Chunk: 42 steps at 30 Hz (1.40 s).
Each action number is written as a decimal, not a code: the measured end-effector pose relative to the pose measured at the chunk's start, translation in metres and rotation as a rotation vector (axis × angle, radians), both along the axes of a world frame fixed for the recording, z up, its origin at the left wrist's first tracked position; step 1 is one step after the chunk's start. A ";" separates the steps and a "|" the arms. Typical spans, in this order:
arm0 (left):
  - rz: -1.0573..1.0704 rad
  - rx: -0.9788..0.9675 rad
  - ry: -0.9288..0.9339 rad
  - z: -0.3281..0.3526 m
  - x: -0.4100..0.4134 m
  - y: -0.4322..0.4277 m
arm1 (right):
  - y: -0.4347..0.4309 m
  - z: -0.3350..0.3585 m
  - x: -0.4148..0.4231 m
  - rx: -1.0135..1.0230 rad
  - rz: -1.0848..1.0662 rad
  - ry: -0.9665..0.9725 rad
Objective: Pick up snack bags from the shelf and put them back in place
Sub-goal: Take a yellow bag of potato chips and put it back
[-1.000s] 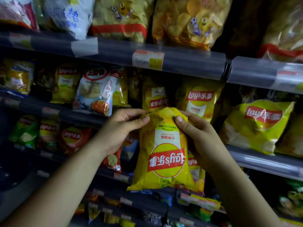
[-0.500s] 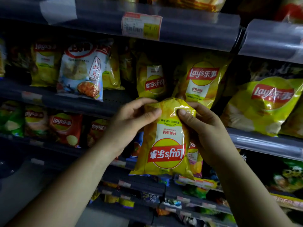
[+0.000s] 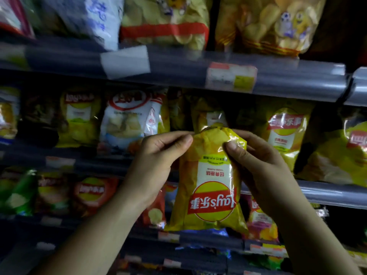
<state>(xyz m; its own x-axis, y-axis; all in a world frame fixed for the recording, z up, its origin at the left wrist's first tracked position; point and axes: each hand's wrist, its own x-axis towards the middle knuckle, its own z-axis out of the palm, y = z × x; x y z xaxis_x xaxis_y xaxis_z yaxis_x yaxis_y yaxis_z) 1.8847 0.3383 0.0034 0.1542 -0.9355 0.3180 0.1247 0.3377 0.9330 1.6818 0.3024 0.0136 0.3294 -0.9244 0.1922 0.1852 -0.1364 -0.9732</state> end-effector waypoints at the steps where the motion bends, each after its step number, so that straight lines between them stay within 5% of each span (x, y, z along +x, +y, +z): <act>1: -0.017 -0.016 -0.010 0.005 0.013 0.000 | 0.002 0.002 0.013 0.000 -0.020 -0.014; 12: 0.007 0.005 -0.171 0.023 0.112 0.027 | 0.025 0.010 0.121 0.080 -0.163 -0.042; 23: -0.540 0.120 -0.243 -0.046 -0.035 0.020 | 0.126 -0.067 -0.020 0.138 -0.561 -0.012; 32: -1.068 0.470 -0.474 -0.278 -0.186 0.054 | 0.259 -0.301 -0.091 0.631 -1.018 -0.075; 42: -1.278 0.901 -0.801 -0.608 -0.223 0.103 | 0.313 -0.624 -0.106 1.046 -1.279 -0.246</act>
